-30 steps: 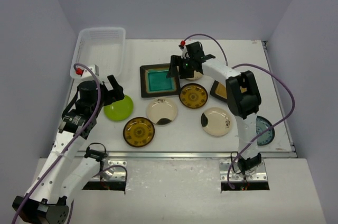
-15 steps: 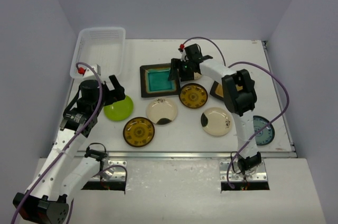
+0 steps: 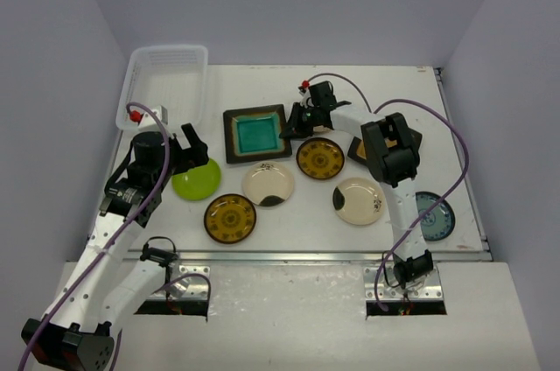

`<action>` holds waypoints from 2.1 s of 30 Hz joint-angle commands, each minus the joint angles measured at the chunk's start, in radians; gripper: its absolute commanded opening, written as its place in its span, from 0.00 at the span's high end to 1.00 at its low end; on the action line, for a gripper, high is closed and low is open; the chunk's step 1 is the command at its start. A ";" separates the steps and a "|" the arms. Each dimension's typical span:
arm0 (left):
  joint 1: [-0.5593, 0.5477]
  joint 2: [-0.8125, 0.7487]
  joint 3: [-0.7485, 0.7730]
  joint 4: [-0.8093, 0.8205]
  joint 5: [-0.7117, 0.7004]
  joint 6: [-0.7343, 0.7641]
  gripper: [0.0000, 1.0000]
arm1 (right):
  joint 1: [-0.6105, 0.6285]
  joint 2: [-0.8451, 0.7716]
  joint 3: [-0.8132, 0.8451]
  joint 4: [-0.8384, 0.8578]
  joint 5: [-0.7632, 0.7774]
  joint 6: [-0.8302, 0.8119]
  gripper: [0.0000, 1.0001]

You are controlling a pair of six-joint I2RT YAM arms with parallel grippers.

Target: Place the plates into the plastic bin on the countertop

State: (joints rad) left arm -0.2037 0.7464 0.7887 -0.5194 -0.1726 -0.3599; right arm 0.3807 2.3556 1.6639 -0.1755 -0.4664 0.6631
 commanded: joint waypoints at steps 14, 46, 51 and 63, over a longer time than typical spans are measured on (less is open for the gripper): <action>-0.006 -0.025 -0.001 0.085 0.101 -0.013 0.00 | -0.054 -0.232 -0.202 0.491 -0.299 0.384 1.00; -0.005 0.351 0.020 0.560 0.615 -0.285 0.25 | -0.137 -0.653 -0.600 0.932 -0.677 0.602 1.00; -0.005 0.332 0.040 0.567 0.626 -0.270 0.45 | -0.137 -0.651 -0.611 0.938 -0.684 0.599 1.00; -0.003 0.341 0.013 0.709 0.691 -0.354 1.00 | -0.141 -0.636 -0.613 1.023 -0.708 0.651 0.70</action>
State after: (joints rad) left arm -0.1999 1.1002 0.7843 0.0439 0.4502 -0.6972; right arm 0.2371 1.7809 1.0172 0.7044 -1.1092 1.2290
